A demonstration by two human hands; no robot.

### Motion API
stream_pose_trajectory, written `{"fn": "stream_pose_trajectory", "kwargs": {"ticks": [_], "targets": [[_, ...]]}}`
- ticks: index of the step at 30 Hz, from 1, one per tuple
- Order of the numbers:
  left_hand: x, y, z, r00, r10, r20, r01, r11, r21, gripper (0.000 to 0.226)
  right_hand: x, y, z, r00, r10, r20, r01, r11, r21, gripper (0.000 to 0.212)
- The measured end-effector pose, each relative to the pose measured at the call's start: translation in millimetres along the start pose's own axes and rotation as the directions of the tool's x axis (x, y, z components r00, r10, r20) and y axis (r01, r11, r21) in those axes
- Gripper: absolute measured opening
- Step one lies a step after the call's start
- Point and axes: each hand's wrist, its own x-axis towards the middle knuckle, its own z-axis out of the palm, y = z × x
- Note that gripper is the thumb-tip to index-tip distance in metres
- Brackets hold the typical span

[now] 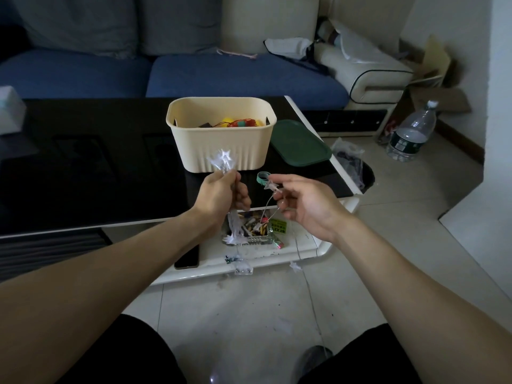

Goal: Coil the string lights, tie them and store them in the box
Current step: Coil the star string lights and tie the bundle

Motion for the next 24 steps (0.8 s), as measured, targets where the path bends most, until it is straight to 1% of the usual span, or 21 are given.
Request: {"fn": "stream_pose_trajectory", "kwargs": {"ticks": [3, 7, 9, 13, 15, 19, 22, 24], "targets": [[2.3, -4.1, 1.7, 0.998, -0.013, 0.055, 0.012, 1.000, 0.019, 0.027, -2.1, 0.5, -0.3, 0.999, -0.007, 0.049, 0.010, 0.998, -0.064, 0.033], [-0.5, -13.1, 5.8, 0.964, -0.142, 0.227, 0.142, 0.990, 0.017, 0.033, -4.6, 6.0, 0.4, 0.996, -0.051, 0.075, 0.062, 0.986, -0.154, 0.034], [-1.1, -18.4, 7.4, 0.944, -0.190, 0.268, 0.180, 0.982, 0.063, 0.037, -4.7, 8.9, 0.2, 0.995, -0.084, 0.059, 0.092, 0.982, -0.165, 0.030], [-1.8, -19.7, 7.6, 0.930, -0.248, 0.271, 0.210, 0.964, 0.161, 0.031, -3.8, 10.5, -2.3, 0.985, -0.175, -0.006, 0.170, 0.963, -0.207, 0.023], [-2.0, -20.2, 7.9, 0.931, -0.239, 0.276, 0.190, 0.962, 0.194, 0.027, -3.2, 10.8, -2.7, 0.976, -0.216, -0.011, 0.207, 0.949, -0.239, 0.023], [-7.1, -20.4, 15.3, 0.929, -0.201, 0.312, 0.147, 0.971, 0.186, 0.025, -2.2, 13.4, 2.8, 0.961, -0.273, -0.054, 0.248, 0.928, -0.278, 0.023], [-9.9, -20.0, 18.8, 0.916, -0.219, 0.336, 0.165, 0.969, 0.182, 0.018, 1.0, 17.8, 8.0, 0.945, -0.296, -0.136, 0.255, 0.932, -0.259, 0.024], [-10.4, -18.6, 19.0, 0.911, -0.241, 0.335, 0.181, 0.963, 0.199, 0.022, 2.9, 20.6, 11.3, 0.932, -0.301, -0.202, 0.254, 0.939, -0.230, 0.024]]}}
